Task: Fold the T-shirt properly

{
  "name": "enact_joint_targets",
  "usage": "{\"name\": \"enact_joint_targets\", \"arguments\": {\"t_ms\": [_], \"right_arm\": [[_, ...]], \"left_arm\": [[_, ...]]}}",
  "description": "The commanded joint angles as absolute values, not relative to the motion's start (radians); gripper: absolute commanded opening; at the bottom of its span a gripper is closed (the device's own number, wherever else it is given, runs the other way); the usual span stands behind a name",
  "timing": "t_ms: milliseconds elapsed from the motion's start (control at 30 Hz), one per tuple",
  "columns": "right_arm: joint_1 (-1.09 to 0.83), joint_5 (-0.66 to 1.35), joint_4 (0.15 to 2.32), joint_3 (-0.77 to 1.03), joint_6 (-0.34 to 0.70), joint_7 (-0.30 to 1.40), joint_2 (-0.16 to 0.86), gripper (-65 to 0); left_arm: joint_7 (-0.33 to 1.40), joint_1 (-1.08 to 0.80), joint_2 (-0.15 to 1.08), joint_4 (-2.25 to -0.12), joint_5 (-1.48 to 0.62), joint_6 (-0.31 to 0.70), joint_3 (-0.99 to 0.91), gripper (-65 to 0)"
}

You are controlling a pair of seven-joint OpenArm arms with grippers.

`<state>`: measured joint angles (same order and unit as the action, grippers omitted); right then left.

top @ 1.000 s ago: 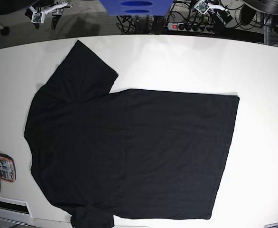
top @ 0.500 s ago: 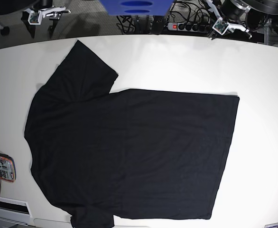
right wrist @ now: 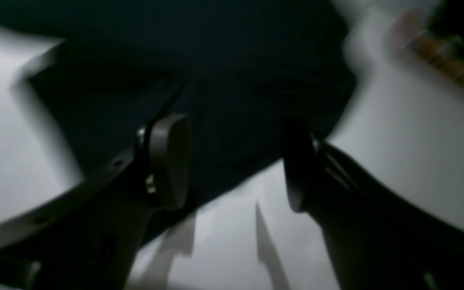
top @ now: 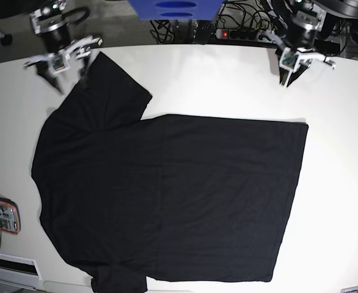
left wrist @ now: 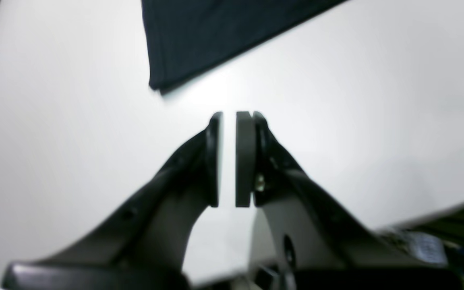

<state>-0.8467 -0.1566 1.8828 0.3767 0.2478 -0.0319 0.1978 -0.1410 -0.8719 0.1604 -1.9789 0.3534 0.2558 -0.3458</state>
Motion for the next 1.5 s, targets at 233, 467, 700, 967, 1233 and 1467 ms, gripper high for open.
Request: {"name": "enact_joint_targets", "arguments": {"t_ms": [233,467,700,967,1233,1467], "right_arm": [[-0.894,-0.277,1.946,0.308,0.237,0.147,0.255,-30.4],[-0.924,-0.613,1.952,0.15,0.237,0.288,0.249,-30.4],[-0.897,-0.704,1.954,0.074,0.237,0.352,0.147,-30.4],[-0.881,-0.845,1.954,0.022,0.237,0.354,0.041,-30.4],[-0.891,-0.868,1.979,-0.002,0.237,0.354,0.038,-30.4],[-0.929,-0.862,1.98,0.004,0.236,0.351,0.077,-30.4]], "left_arm": [[-0.163,-0.808,0.082,-2.012,0.702,0.239,-0.351,-59.0],[-0.163,-0.679,0.127,-2.014,0.863,0.239,-0.383,-59.1],[-0.163,-0.641,0.243,-2.011,0.868,0.239,-0.381,-59.2],[-0.163,-0.615,0.311,-1.988,0.866,0.239,-0.381,-59.2],[-0.163,-0.596,0.302,-1.916,0.866,0.239,-0.378,-59.2],[-0.163,-0.602,0.282,-1.9,0.866,0.239,-0.34,-59.2]]}}
